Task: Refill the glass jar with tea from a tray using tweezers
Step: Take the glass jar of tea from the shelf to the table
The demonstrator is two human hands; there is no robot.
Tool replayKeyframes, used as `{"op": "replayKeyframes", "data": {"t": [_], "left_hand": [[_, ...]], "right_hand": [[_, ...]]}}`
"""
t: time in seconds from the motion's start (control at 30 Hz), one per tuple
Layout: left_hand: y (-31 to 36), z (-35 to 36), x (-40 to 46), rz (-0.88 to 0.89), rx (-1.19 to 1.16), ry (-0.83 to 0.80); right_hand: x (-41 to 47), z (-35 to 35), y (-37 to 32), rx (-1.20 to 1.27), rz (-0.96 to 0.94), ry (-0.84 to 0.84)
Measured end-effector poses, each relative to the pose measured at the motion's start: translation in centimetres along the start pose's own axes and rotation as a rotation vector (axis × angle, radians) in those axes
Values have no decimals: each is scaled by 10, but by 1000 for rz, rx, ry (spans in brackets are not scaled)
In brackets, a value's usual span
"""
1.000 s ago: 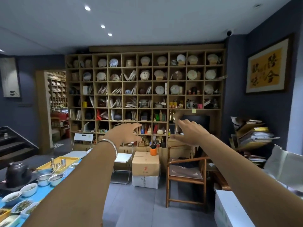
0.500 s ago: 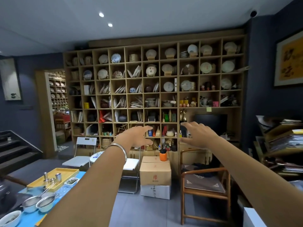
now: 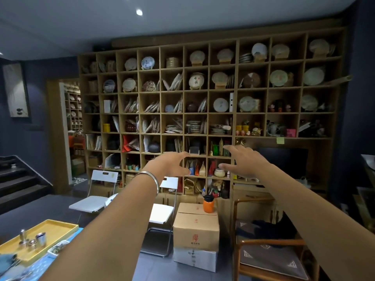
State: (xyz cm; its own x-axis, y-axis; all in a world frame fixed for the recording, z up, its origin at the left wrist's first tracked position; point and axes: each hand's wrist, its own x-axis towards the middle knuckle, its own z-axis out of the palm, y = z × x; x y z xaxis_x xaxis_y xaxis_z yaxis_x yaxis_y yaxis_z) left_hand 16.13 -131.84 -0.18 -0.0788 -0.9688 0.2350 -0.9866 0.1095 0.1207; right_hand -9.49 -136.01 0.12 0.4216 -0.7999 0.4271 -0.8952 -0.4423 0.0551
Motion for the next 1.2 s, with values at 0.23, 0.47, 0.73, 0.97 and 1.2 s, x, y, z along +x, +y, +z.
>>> {"op": "replayKeyframes", "data": {"t": [0.23,0.47,0.73,0.97,1.2], "left_hand": [[-48,27,112,-35,12,56],[-107,55,244,-12,13,34],[-194,84,417,9,-9,23],[-254,113,534,11,-62,24],[-292,149,628,-8,-102,15]], "right_hand": [[102,72,21,8,-17,-21],[222,155,33,53,7,-4],[402,232,54,29,58,-18],[524,283,76,12,83,-6],[616,333,101,-2,70,-12]]}}
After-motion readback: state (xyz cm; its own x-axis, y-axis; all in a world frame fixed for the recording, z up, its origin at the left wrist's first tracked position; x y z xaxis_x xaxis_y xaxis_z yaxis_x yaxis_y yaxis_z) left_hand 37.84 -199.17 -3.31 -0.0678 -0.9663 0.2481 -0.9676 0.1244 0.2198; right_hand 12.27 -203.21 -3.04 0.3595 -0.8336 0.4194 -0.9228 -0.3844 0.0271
